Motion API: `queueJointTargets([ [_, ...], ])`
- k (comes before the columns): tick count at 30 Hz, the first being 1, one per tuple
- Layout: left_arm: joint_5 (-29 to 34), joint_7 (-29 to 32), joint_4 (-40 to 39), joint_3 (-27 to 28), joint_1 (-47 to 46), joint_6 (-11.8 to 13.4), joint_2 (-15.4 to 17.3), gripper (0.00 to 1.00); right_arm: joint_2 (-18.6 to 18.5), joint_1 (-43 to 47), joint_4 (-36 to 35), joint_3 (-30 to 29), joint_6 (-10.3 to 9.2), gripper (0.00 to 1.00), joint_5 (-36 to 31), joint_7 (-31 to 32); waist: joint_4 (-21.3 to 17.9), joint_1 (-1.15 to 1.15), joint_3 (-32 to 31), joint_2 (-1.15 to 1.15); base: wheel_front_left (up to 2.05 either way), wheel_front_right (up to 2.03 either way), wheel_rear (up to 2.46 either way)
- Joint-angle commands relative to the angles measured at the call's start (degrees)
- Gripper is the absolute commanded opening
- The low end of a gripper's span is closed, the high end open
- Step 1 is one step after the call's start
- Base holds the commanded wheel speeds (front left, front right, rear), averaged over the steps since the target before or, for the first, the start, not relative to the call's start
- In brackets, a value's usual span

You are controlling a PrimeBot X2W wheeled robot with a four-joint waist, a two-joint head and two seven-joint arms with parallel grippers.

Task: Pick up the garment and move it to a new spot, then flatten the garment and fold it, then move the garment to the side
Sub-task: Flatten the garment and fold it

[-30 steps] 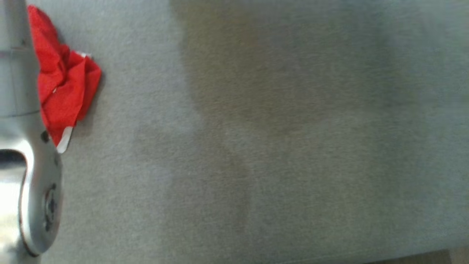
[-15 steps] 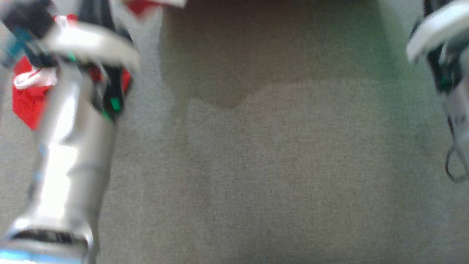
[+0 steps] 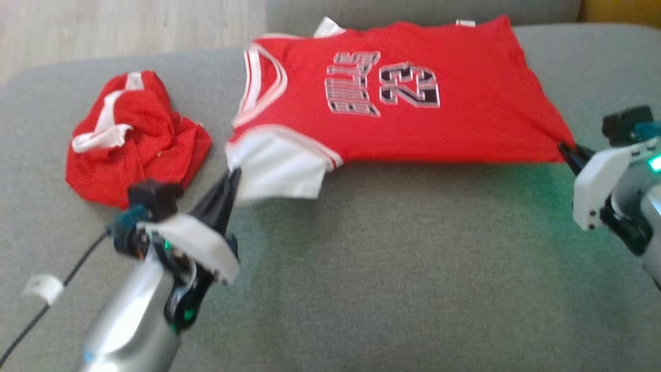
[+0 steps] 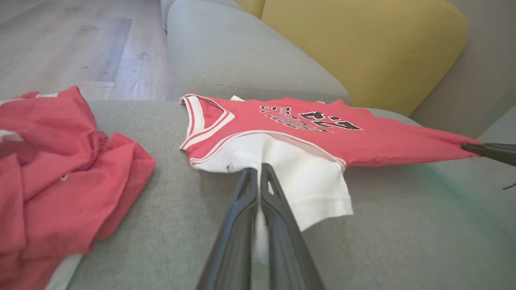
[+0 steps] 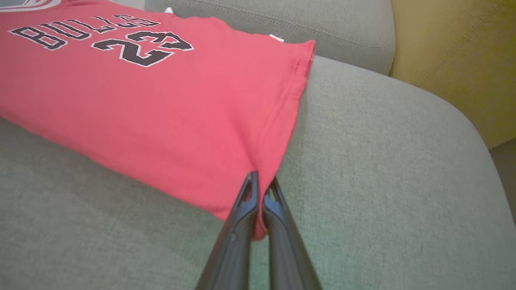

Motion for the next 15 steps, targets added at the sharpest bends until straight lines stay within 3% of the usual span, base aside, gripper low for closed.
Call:
queueJointTargets([
  [1, -0.3, 0.2, -2.5, 1.9, -1.5, 0.1, 2.6, 0.00, -2.4, 0.6, -1.3, 0.4, -0.04, 0.00, 0.8, 0.2, 0.1, 0.01, -1.5, 0.00, 0.00, 0.00, 0.00],
  [15, -3.8, 10.5, -19.0, -1.7, 13.9, 2.2, 9.4, 0.00, -9.8, 8.4, -9.5, 11.3, -0.04, 0.00, 11.8, 7.3, -0.1, 0.01, -9.2, 0.00, 0.00, 0.00, 0.00],
])
